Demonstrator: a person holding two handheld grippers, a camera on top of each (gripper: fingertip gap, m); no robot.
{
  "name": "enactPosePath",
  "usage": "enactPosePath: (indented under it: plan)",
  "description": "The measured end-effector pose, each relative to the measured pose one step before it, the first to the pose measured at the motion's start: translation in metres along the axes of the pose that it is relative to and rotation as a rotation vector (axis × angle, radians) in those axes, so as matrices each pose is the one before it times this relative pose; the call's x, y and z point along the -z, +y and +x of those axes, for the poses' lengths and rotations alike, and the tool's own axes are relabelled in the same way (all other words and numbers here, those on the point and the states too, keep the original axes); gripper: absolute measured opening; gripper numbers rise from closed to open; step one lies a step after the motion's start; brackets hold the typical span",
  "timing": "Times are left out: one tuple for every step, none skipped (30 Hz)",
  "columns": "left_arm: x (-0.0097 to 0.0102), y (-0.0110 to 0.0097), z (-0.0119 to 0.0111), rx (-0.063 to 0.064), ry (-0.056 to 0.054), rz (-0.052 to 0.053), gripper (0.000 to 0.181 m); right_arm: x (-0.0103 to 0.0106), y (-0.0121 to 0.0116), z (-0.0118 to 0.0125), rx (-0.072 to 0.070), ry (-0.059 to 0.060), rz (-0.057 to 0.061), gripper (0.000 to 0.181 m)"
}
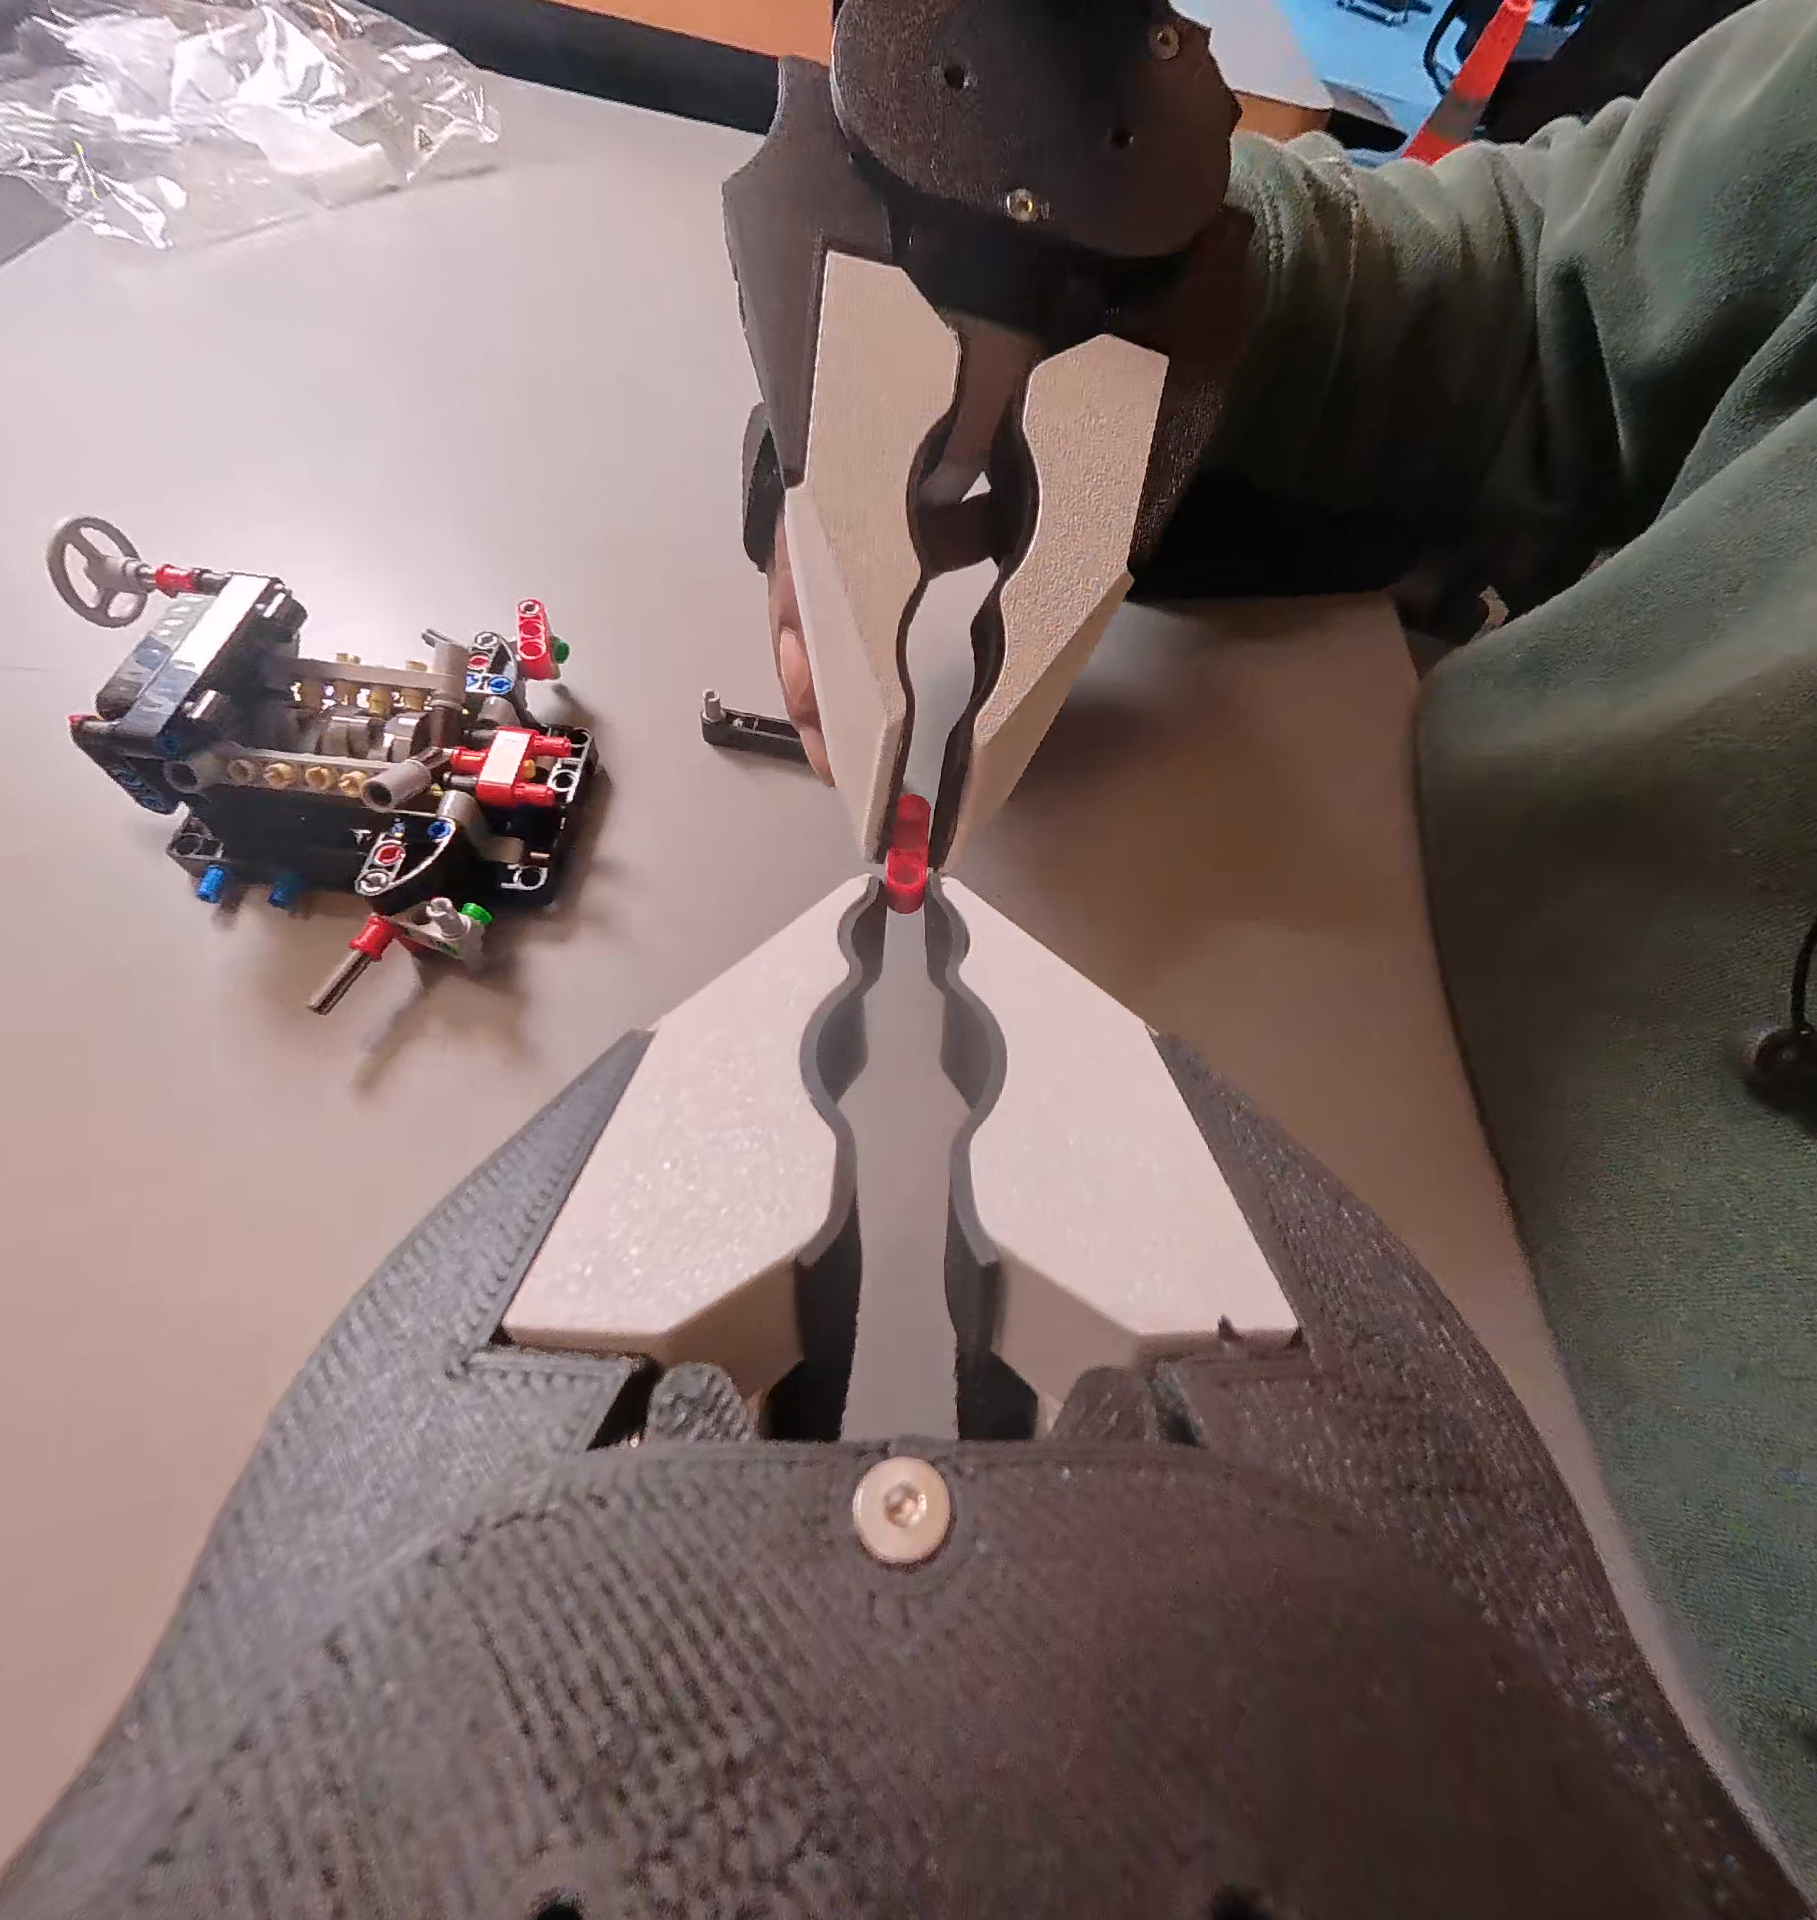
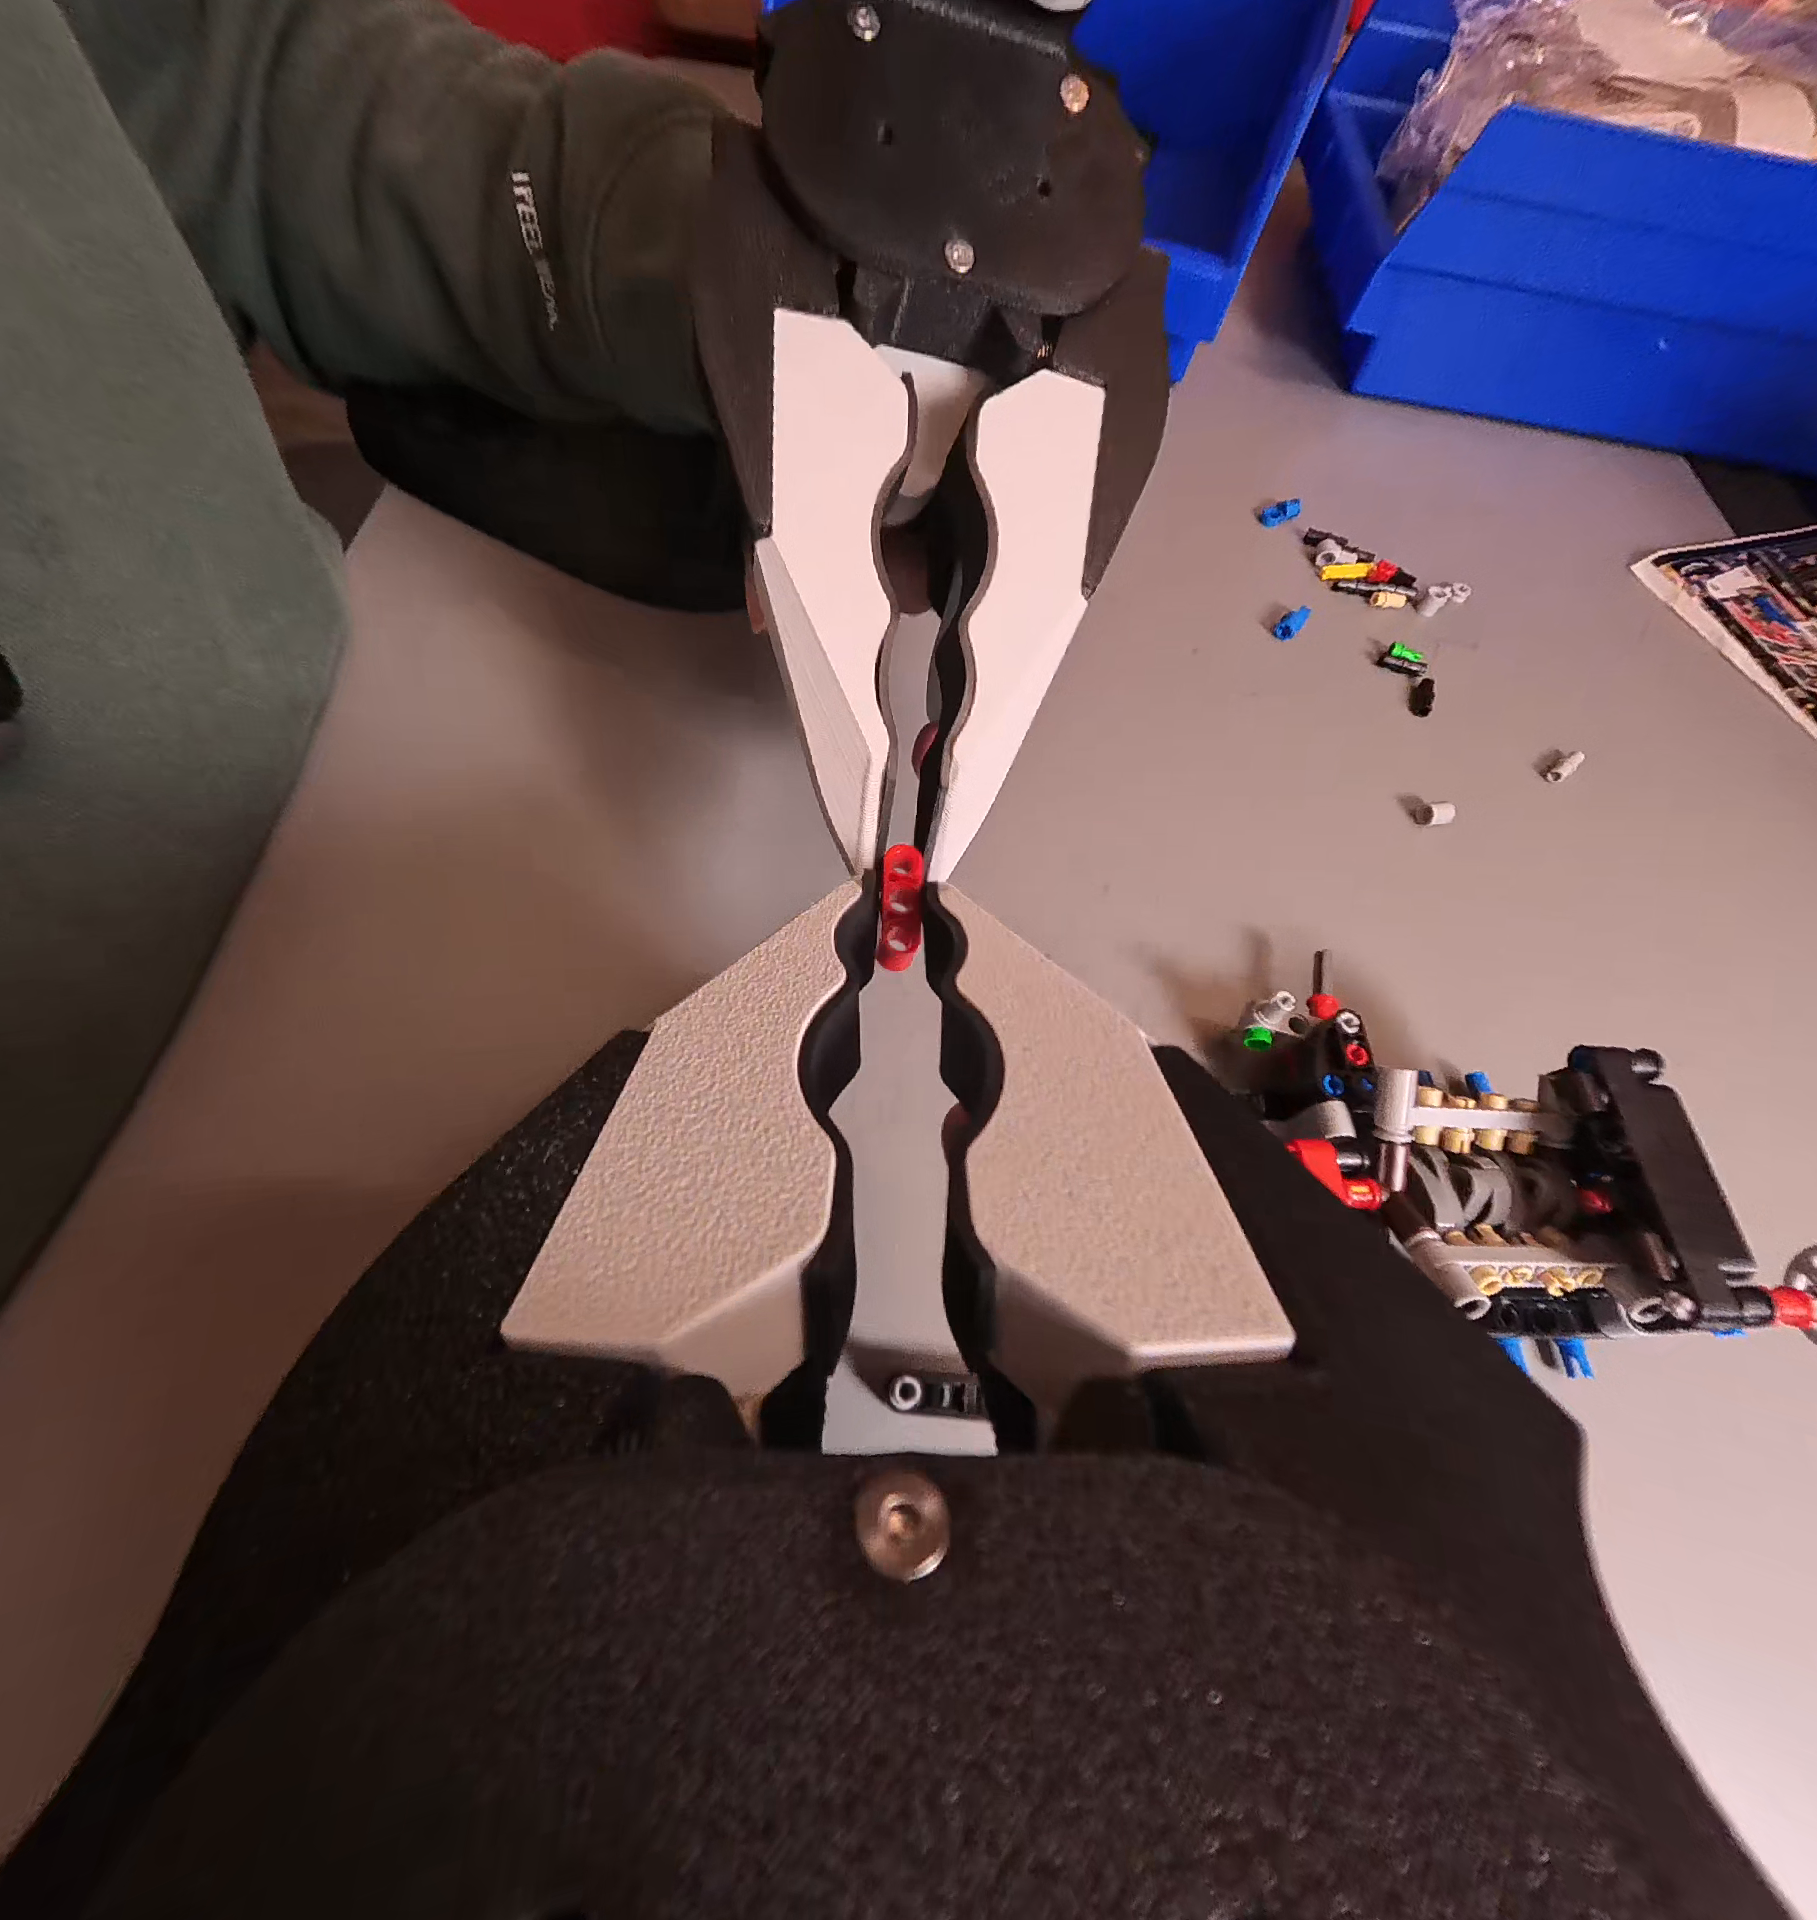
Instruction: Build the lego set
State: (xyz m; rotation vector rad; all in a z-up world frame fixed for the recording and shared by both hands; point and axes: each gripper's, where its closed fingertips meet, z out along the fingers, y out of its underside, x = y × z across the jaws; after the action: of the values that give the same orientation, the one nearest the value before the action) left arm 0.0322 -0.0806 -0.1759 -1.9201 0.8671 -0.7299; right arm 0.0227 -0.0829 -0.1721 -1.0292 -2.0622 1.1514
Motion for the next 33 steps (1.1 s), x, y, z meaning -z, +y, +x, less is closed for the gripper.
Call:
enactPosePath:
  plan:
    - [-0.00010,0.00088,-0.00016,-0.0045,-0.0028,-0.0060,0.005,-0.00071,0.00150,0.00006,0.0044,0.0032,-0.0104,0.007]
    - [-0.00016,0.00078,-0.00008,-0.0042,-0.0023,-0.0052,0.006,-0.00056,0.00089,-0.00002,0.0036,0.0024,-0.0071,0.007]
    - [-0.00016,0.00052,0.00011,-0.0047,-0.0014,-0.0038,0.005,-0.00041,-0.00003,-0.00050,0.0002,-0.0018,-0.0012,0.007]
    - [-0.00023,0.00063,0.00007,-0.0043,-0.0028,-0.0039,0.005,-0.00036,0.00055,-0.00024,-0.0021,-0.0020,-0.0050,0.007]
    - [-0.00034,0.00056,-0.00016,-0.0035,-0.0031,-0.0043,0.005,-0.00038,0.00084,-0.00012,-0.0033,-0.0034,-0.0076,0.007]
    - [-0.00057,0.00071,-0.00011,-0.0032,-0.0021,-0.0037,0.005,-0.00033,0.00092,-0.00013,-0.0025,-0.0023,-0.0085,0.007]
    - [-0.00050,0.00073,0.00017,-0.0010,0.0007,-0.0028,0.005,-0.00032,0.00086,-0.00032,-0.0014,-0.0033,-0.0082,0.007]
    - [-0.00026,0.00040,-0.00025,0.0032,0.0001,0.0008,0.005,-0.00037,0.00057,-0.00023,-0.0043,-0.0028,-0.0065,0.006]
    - [0.00026,-0.00065,-0.00163,0.0094,-0.0061,0.0090,0.006,0.00006,-0.00004,0.00136,-0.0054,0.0044,0.0008,0.006]
    - [0.00094,-0.00190,-0.00267,0.0212,-0.0060,0.0194,0.006,0.00070,-0.00112,0.00289,-0.0076,0.0110,0.0118,0.006]
    - [0.00124,-0.00228,-0.00384,0.0397,-0.0042,0.0242,0.006,0.00134,-0.00091,0.00379,-0.0101,0.0124,0.0107,0.006]
    - [0.00161,-0.00081,-0.00804,0.0524,-0.0209,0.0163,0.008,0.00172,0.00180,0.00644,-0.0073,0.0228,-0.0092,0.006]
    - [0.00173,0.00096,-0.01243,0.0504,-0.0424,0.0069,0.013,0.00208,0.00309,0.01052,-0.0018,0.0424,-0.0184,0.006]
    - [0.00073,0.00217,-0.01463,0.0405,-0.0526,-0.0012,0.016,0.00205,0.00148,0.01158,-0.0074,0.0398,-0.0100,0.006]
    - [-0.00103,0.00268,-0.01454,0.0225,-0.0527,-0.0077,0.020,0.00106,0.00130,0.00990,-0.0194,0.0215,-0.0151,0.006]
    - [-0.00269,0.00286,-0.01476,0.0022,-0.0598,-0.0163,0.021,-0.00039,0.00172,0.01072,-0.0188,0.0263,-0.0249,0.006]
    - [-0.00412,0.00262,-0.01305,-0.0139,-0.0607,-0.0227,0.021,-0.00172,0.00173,0.01120,-0.0093,0.0330,-0.0285,0.006]
    - [-0.00522,0.00103,-0.00642,-0.0230,-0.0331,-0.0182,0.022,-0.00306,0.00158,0.00844,-0.0041,0.0210,-0.0292,0.006]
    - [-0.00526,0.00016,-0.00248,-0.0193,-0.0179,-0.0149,0.022,-0.00359,0.00104,0.00625,-0.0060,0.0115,-0.0242,0.006]
    - [-0.00516,0.00012,-0.00119,-0.0164,-0.0156,-0.0142,0.023,-0.00385,0.00035,0.00465,-0.0087,0.0072,-0.0170,0.006]
    - [-0.00494,0.00091,-0.00103,-0.0125,-0.0154,-0.0165,0.022,-0.00385,0.00065,0.00256,-0.0073,-0.0014,-0.0180,0.006]
    - [-0.00415,0.00179,-0.00042,-0.0073,-0.0108,-0.0239,0.021,-0.00340,0.00102,0.00219,-0.0060,0.0013,-0.0184,0.006]
    - [-0.00291,0.00003,0.00143,-0.0102,-0.0001,-0.0116,0.021,-0.00268,0.00085,0.00160,-0.0050,0.0011,-0.0144,0.006]
    - [-0.00207,-0.00087,0.00057,-0.0081,-0.0071,-0.0034,0.020,-0.00188,-0.00003,0.00045,-0.0079,-0.0053,-0.0071,0.006]
    - [-0.00207,-0.00004,-0.00055,-0.0074,-0.0131,-0.0081,0.020,-0.00167,0.00038,0.00017,-0.0120,-0.0067,-0.0104,0.006]
    - [-0.00215,0.00051,-0.00019,-0.0062,-0.0085,-0.0117,0.020,-0.00136,0.00068,-0.00049,-0.0070,-0.0100,-0.0125,0.006]
    - [-0.00134,-0.00096,-0.00040,-0.0040,-0.0074,-0.0011,0.019,-0.00104,0.00044,0.00019,-0.0031,-0.0043,-0.0103,0.006]
    - [-0.00113,-0.00066,-0.00019,-0.0010,-0.0048,-0.0012,0.017,-0.00097,0.00060,0.00017,-0.0040,-0.0048,-0.0119,0.006]
    - [-0.00092,-0.00042,-0.00128,0.0012,-0.0102,-0.0022,0.014,-0.00097,0.00059,-0.00125,-0.0049,-0.0134,-0.0108,0.006]
    - [-0.00082,-0.00071,-0.00064,-0.0012,-0.0066,0.0006,0.012,-0.00102,0.00091,-0.00070,-0.0060,-0.0092,-0.0127,0.006]
    - [-0.00058,-0.00046,0.00007,-0.0029,-0.0033,-0.0001,0.010,-0.00118,0.00161,0.00040,-0.0035,-0.0011,-0.0158,0.006]
    - [-0.00043,-0.00037,0.00054,-0.0072,-0.0026,0.0001,0.010,-0.00117,0.00152,-0.00008,0.0010,-0.0023,-0.0134,0.006]
    - [-0.00016,-0.00014,0.00045,-0.0096,-0.0041,-0.0002,0.009,-0.00128,0.00154,0.00015,-0.0011,0.0002,-0.0138,0.006]
